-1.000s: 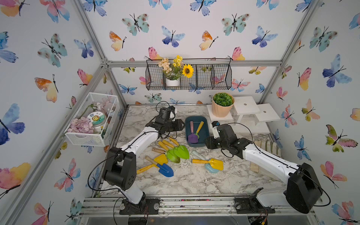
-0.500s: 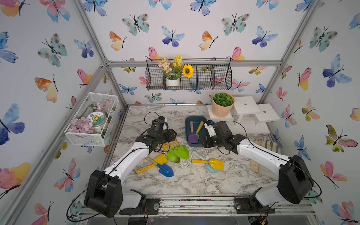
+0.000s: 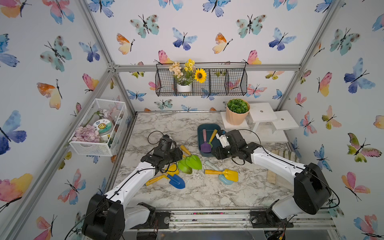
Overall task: Put the shovel into the storage box
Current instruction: Pick up the shovel from the center of the board.
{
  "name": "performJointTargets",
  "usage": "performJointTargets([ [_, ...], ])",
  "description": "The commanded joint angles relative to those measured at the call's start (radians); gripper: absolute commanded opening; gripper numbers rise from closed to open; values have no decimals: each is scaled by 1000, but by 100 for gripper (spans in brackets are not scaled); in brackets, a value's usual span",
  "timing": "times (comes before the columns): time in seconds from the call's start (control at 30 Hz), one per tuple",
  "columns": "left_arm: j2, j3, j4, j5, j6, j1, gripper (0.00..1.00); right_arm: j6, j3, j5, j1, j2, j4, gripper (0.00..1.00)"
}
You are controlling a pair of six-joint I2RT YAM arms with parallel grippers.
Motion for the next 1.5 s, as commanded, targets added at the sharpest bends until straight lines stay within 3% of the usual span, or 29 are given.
performJointTargets([
  [0.0, -20, -18, 7, -27, -25, -4, 54, -46, -21, -3, 7, 1, -96, 56],
  [0.4, 52, -8, 64, 11, -19, -4, 53, -30, -82, 50, 106, 23, -141, 55],
  [0.83, 56, -20, 66, 8, -9, -4, 53, -91, -13, 278, 240, 143, -221, 53],
  [1.47, 70, -25, 76, 9, -6, -3, 52, -160, 34, 446, 309, 235, -264, 51],
])
